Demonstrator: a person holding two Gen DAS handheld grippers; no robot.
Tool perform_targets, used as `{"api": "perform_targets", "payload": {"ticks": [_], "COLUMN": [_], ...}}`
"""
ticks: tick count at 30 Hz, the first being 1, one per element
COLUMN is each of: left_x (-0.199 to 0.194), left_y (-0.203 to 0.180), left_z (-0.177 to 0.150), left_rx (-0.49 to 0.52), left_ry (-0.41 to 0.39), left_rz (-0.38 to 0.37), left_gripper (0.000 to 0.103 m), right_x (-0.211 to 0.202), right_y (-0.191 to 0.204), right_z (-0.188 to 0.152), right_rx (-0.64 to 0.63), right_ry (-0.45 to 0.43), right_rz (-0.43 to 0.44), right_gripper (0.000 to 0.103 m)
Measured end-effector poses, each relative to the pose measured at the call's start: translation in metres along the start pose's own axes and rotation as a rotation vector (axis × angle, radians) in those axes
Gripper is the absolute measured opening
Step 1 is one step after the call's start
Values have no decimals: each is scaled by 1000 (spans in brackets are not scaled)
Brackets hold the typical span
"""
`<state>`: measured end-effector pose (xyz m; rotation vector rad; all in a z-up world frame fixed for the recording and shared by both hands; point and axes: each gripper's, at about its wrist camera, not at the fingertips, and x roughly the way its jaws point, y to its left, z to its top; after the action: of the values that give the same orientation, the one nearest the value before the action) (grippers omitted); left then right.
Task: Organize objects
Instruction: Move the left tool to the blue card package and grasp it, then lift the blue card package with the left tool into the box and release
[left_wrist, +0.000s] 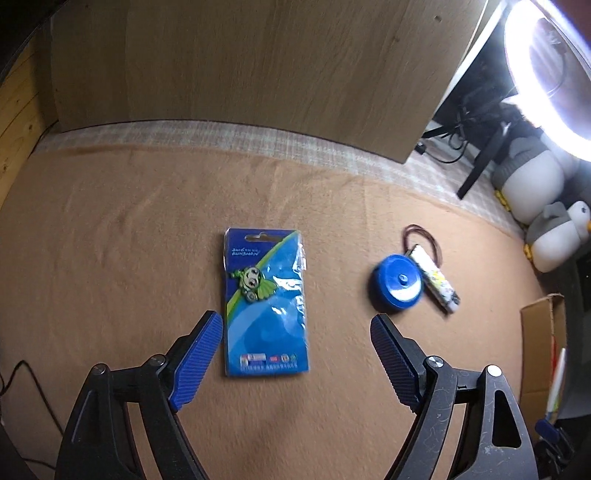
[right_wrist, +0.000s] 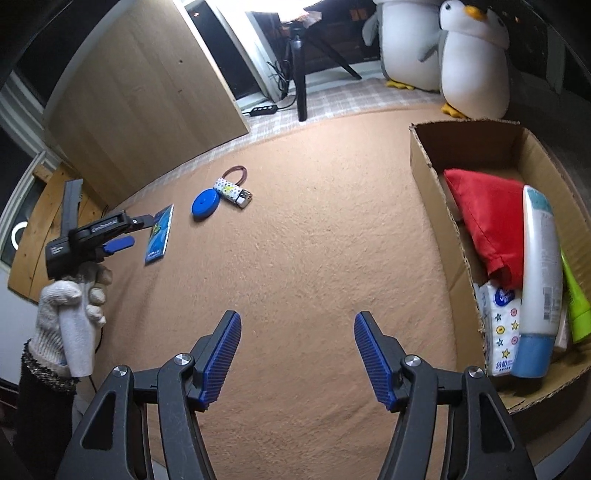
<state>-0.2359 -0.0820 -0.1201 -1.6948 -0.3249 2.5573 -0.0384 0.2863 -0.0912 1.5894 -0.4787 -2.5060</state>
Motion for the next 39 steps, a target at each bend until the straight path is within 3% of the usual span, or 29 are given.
{"api": "perform_targets", "payload": {"ticks": [20, 29, 39], "left_x": [44, 39, 27], "left_y": [3, 4, -6], "left_z": [11, 6, -25], "left_rx": [18, 41, 83], "left_ry": [48, 10, -7], "left_rz": [102, 154, 125], "left_gripper": [84, 59, 59], "right_x": [7, 8, 12], "right_y": [-15, -16, -14], "right_z": [5, 6, 7], "right_rx": [33, 29, 13], "right_ry": [42, 50, 54], "right_rz": [-26, -26, -14], "right_gripper": [62, 63, 63]}}
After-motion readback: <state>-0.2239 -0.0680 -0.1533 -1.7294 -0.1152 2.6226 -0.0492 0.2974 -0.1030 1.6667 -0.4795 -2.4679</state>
